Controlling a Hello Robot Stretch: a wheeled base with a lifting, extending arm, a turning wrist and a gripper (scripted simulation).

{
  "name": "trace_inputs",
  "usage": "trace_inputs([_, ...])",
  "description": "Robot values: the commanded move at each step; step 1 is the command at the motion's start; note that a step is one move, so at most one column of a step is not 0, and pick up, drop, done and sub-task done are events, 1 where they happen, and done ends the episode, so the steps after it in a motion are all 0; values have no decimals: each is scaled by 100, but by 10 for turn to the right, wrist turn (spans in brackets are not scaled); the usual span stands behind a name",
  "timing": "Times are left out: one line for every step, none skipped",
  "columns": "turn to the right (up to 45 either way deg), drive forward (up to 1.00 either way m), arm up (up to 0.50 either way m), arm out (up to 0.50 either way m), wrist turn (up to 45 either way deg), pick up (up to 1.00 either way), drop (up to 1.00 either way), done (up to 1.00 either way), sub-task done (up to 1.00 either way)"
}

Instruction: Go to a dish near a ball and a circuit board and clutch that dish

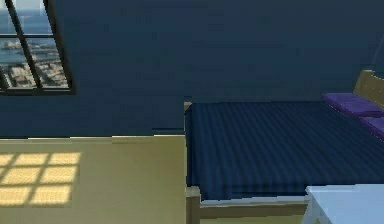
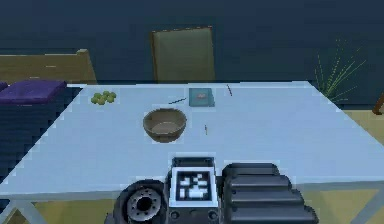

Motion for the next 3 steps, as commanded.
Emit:
trace_inputs([0, 0, 0, 44, 0, 0, 0, 0, 0])
trace_inputs([0, 0, 0, 0, 450, 0, 0, 0, 0])
trace_inputs([0, 0, 0, 0, 450, 0, 0, 0, 0])
